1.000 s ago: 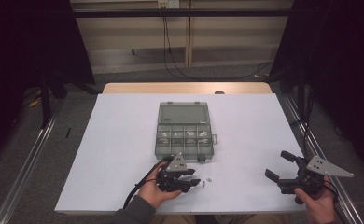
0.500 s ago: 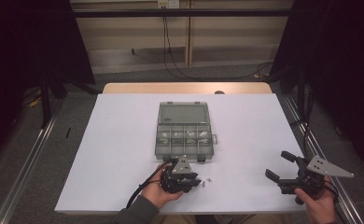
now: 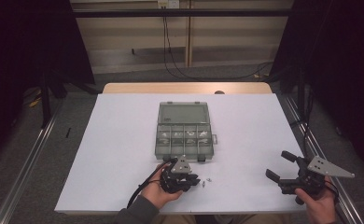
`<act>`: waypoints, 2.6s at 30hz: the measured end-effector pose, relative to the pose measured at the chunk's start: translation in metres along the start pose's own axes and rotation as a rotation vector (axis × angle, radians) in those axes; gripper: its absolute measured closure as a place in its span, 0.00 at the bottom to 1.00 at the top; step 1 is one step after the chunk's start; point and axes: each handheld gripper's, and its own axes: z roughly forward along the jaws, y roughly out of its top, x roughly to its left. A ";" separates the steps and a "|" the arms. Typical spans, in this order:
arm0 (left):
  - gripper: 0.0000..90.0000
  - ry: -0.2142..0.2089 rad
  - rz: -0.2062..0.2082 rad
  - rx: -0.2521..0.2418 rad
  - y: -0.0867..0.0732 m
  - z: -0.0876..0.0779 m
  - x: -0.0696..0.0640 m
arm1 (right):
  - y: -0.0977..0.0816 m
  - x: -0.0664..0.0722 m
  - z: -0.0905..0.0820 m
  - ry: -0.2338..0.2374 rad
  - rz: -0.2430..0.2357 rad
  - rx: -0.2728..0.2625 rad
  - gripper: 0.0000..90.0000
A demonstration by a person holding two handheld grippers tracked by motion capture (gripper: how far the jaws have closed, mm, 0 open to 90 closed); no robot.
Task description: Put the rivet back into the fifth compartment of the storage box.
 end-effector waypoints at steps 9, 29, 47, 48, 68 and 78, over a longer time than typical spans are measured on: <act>0.95 0.005 -0.023 -0.016 -0.001 -0.004 0.005 | 0.000 0.000 0.000 0.001 -0.002 0.001 0.02; 0.89 -0.010 0.001 0.003 -0.002 0.003 0.002 | 0.000 0.000 0.001 -0.001 -0.007 0.005 0.02; 0.96 -0.007 -0.014 -0.009 0.001 0.002 0.002 | 0.000 0.000 0.000 0.001 -0.004 0.002 0.02; 0.96 -0.004 -0.017 -0.015 0.002 0.001 0.002 | 0.000 0.000 0.000 0.001 -0.004 0.002 0.02; 0.96 0.068 -0.105 -0.167 0.010 -0.036 0.029 | 0.000 0.000 0.000 0.008 -0.008 0.002 0.02; 0.96 0.113 -0.132 -0.213 0.010 -0.049 0.042 | 0.000 0.000 0.000 0.004 -0.004 0.002 0.02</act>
